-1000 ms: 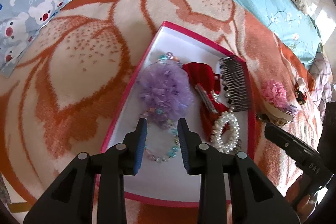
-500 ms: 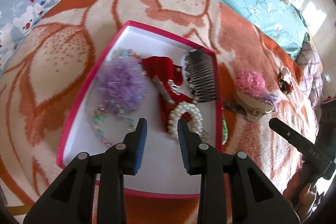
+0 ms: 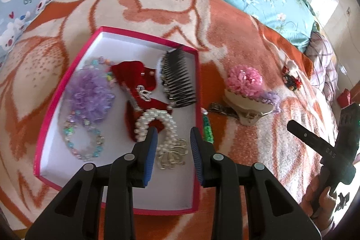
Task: Organize jewelry
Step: 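Move both tools out of the box toward the tan claw clip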
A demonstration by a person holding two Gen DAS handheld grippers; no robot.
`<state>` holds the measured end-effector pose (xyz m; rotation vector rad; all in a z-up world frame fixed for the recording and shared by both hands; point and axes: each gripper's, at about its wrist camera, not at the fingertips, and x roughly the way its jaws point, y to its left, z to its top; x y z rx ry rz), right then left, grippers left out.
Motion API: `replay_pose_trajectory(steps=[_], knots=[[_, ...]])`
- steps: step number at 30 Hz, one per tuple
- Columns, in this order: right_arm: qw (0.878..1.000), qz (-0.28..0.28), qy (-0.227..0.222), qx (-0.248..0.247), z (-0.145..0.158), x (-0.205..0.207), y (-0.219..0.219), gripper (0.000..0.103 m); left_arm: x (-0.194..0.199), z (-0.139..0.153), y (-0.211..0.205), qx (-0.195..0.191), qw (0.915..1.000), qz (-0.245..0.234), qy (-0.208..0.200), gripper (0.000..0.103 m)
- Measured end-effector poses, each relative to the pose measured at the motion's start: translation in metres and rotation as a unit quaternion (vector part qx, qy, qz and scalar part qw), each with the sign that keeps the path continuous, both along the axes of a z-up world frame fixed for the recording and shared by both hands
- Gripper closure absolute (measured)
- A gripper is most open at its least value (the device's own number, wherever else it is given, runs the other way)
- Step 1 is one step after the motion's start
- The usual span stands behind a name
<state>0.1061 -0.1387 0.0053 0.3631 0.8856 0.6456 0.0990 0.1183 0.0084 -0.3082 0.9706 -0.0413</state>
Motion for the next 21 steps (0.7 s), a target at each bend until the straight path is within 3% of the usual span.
replay_pose_trajectory(steps=[4, 7, 9, 15, 18, 21], knots=[[1.0, -0.012, -0.001, -0.003, -0.002, 0.007, -0.008, 0.065, 0.007, 0.0, -0.017, -0.001, 0.9998, -0.017, 0.003, 0.075], [1.0, -0.019, -0.009, -0.006, -0.002, 0.013, -0.011, 0.058, 0.012, -0.001, -0.029, 0.0, 0.9996, -0.028, 0.005, 0.075], [1.0, -0.023, -0.016, -0.01, -0.001, 0.018, -0.012, 0.057, 0.016, -0.002, -0.036, -0.003, 0.9994, -0.033, 0.007, 0.069], [1.0, -0.013, -0.018, -0.019, -0.001, 0.04, -0.003, 0.053, 0.03, -0.009, -0.05, -0.017, 0.9985, -0.048, 0.019, 0.066], [1.0, -0.004, -0.014, -0.021, -0.004, 0.051, 0.003, 0.053, 0.039, -0.012, -0.055, -0.028, 0.998, -0.051, 0.024, 0.056], [1.0, 0.006, -0.01, -0.025, -0.009, 0.06, 0.01, 0.053, 0.05, -0.016, -0.062, -0.046, 0.9969, -0.055, 0.032, 0.056]])
